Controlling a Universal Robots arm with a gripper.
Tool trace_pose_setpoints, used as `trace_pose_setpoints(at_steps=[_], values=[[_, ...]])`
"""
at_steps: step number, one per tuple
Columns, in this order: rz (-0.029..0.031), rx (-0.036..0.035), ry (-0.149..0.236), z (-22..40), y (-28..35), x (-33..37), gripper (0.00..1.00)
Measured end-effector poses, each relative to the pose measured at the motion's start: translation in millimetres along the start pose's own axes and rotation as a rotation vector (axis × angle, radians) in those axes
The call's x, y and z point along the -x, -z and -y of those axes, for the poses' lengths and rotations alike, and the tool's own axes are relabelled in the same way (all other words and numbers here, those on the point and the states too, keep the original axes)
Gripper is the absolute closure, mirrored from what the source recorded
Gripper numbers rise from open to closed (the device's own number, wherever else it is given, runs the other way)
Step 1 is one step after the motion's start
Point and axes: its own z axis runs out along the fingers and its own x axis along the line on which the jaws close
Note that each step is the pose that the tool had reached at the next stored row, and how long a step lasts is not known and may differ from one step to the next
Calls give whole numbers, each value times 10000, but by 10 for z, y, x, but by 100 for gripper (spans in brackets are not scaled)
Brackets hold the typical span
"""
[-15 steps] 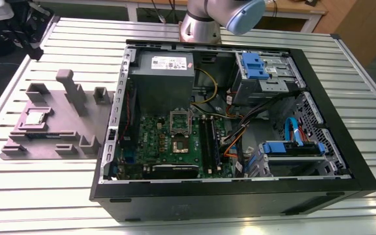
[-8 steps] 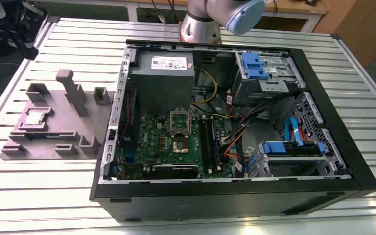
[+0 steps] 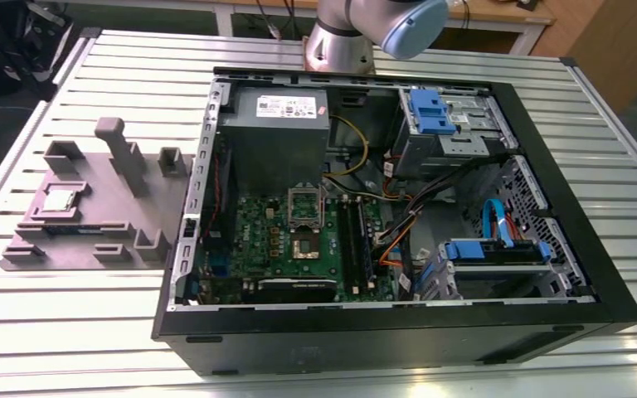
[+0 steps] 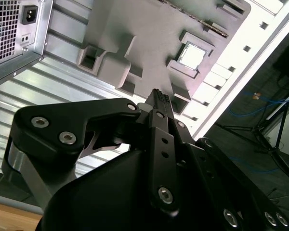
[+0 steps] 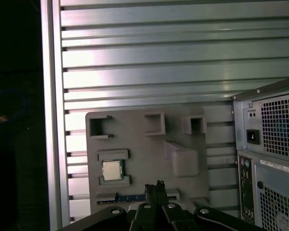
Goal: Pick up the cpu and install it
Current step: 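Reach for the cpu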
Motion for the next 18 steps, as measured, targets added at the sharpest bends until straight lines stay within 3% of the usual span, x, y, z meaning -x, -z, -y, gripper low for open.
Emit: trace_pose_setpoints(at_steps=[18], values=[[12, 9, -3, -6, 66, -17, 89]])
